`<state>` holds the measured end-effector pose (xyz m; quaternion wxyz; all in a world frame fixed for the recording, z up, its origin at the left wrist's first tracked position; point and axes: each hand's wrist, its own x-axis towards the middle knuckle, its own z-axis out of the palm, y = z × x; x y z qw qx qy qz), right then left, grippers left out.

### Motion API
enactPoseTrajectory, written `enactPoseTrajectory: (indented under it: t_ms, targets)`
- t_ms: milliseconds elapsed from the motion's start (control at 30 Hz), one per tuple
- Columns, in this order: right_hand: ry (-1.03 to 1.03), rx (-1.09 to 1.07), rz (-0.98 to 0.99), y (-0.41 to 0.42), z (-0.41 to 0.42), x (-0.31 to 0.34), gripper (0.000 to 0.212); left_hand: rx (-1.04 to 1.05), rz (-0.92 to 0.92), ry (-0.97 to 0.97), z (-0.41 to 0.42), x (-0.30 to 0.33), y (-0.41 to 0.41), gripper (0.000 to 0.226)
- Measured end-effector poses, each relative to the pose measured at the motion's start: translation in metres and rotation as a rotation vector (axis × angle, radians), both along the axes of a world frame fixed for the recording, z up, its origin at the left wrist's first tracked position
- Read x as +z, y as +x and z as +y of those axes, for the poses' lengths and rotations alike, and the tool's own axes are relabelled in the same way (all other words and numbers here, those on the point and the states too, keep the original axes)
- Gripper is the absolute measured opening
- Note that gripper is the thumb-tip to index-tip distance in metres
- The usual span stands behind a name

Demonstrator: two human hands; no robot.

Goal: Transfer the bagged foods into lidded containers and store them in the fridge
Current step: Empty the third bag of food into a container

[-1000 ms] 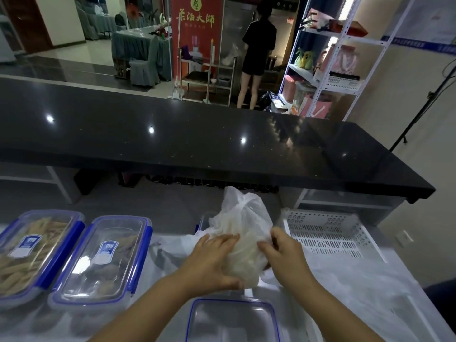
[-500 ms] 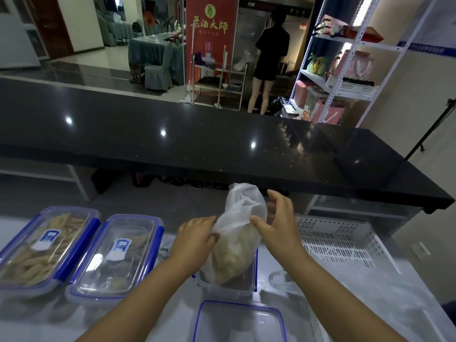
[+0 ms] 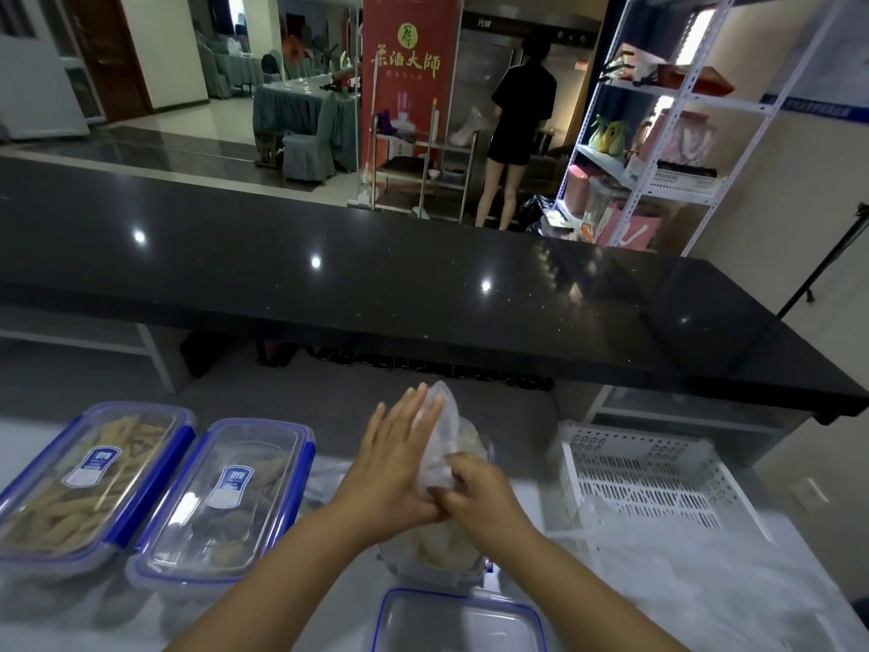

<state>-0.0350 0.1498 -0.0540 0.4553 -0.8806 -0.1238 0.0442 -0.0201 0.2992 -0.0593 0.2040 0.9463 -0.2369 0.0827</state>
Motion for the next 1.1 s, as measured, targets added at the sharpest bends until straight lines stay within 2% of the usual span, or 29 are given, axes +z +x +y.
enactPoseTrajectory:
  t_ms: [67,133,233,300,333,400,500,633,767,867,967,1100]
  targets:
    - [0.038,-0.006,0.04,-0.006,-0.003,-0.003,0.015,-0.026,0.082,0.098,-0.001,0.002,0.001,0.105]
    - [0.075,-0.109,0.044,-0.006,-0.01,-0.006,0.014,0.029,0.239,0.094,-0.002,0.001,0.0,0.081]
    - [-0.063,-0.212,0.017,0.002,-0.026,-0.012,0.036,0.056,0.219,0.125,0.0,-0.01,0.002,0.034]
    - [-0.255,-0.131,0.02,0.007,-0.032,-0.019,0.051,0.043,0.175,0.11,0.0,-0.019,0.004,0.02]
    - [-0.32,-0.097,0.02,0.008,-0.033,-0.024,0.052,0.042,0.174,0.074,-0.001,-0.023,0.005,0.018]
    - [-0.354,-0.108,-0.009,0.009,-0.032,-0.032,0.035,0.056,0.195,-0.062,-0.003,-0.026,0.008,0.016]
    - [-0.228,-0.258,-0.011,0.014,-0.032,-0.029,0.01,0.053,0.308,-0.338,-0.006,-0.023,0.012,0.021]
    - [-0.113,-0.405,0.021,0.024,-0.036,-0.01,0.025,0.063,0.345,-0.541,-0.018,-0.009,0.022,0.008]
    - [-0.044,-0.474,-0.026,0.028,-0.04,0.015,0.021,0.068,0.315,-0.557,-0.032,0.007,0.03,0.013]
    - [-0.029,-0.48,-0.075,0.028,-0.044,0.033,0.013,0.078,0.312,-0.608,-0.037,0.018,0.03,0.008]
    - [0.023,-0.462,-0.112,0.026,-0.045,0.048,0.009,0.08,0.352,-0.672,-0.037,0.028,0.029,0.016]
    - [-0.003,-0.446,-0.169,0.025,-0.044,0.063,0.008,0.061,0.365,-0.737,-0.034,0.034,0.028,0.016]
